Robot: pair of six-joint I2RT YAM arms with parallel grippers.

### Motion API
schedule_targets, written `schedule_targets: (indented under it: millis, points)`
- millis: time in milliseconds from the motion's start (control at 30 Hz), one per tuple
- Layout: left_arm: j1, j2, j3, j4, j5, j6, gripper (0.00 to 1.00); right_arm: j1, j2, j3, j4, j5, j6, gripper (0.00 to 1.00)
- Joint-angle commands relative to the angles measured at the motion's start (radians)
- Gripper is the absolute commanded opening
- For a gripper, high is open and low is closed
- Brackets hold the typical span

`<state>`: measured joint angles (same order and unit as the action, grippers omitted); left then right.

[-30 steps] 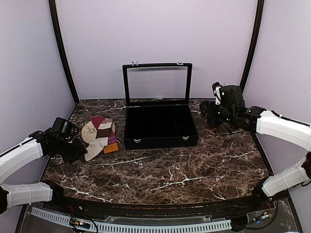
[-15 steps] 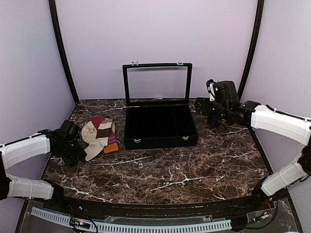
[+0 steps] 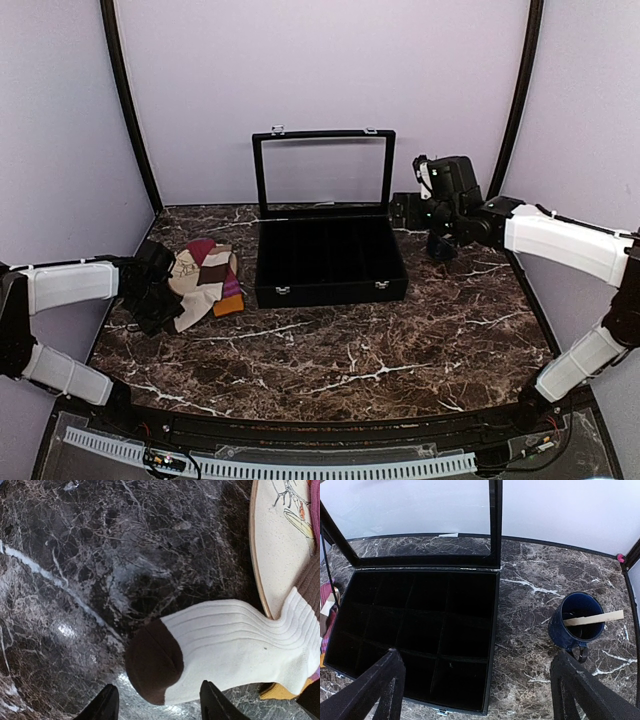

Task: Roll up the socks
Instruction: Pick up the sock from the corner of the board, then move the sock to the center of the board.

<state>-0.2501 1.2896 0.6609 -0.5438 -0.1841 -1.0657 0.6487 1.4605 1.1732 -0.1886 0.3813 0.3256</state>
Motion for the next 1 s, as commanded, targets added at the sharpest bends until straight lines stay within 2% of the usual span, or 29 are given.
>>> schedule_targets:
  millis: [0,167,233,600,733,967]
  points:
    - [0.018,0.026,0.016,-0.002,-0.008,0.014,0.56,0.013,0.014,0.046,0.0,-0.017,-0.018,0.94]
    - [0.031,0.042,-0.017,0.02,-0.005,0.014,0.52,0.012,0.021,0.057,-0.002,-0.026,-0.022,0.94]
    - [0.042,0.056,-0.028,0.038,0.006,0.016,0.47,0.011,0.026,0.061,-0.003,-0.028,-0.025,0.94]
    - [0.044,0.142,-0.032,0.083,0.029,0.057,0.01,0.009,0.03,0.077,-0.015,-0.027,-0.048,0.94]
    - [0.044,0.111,-0.004,0.053,0.019,0.08,0.0,0.009,0.018,0.069,-0.009,-0.025,-0.051,0.94]
    - [0.04,-0.061,0.134,-0.027,-0.036,0.158,0.0,0.01,-0.004,0.063,0.018,-0.025,-0.054,0.94]
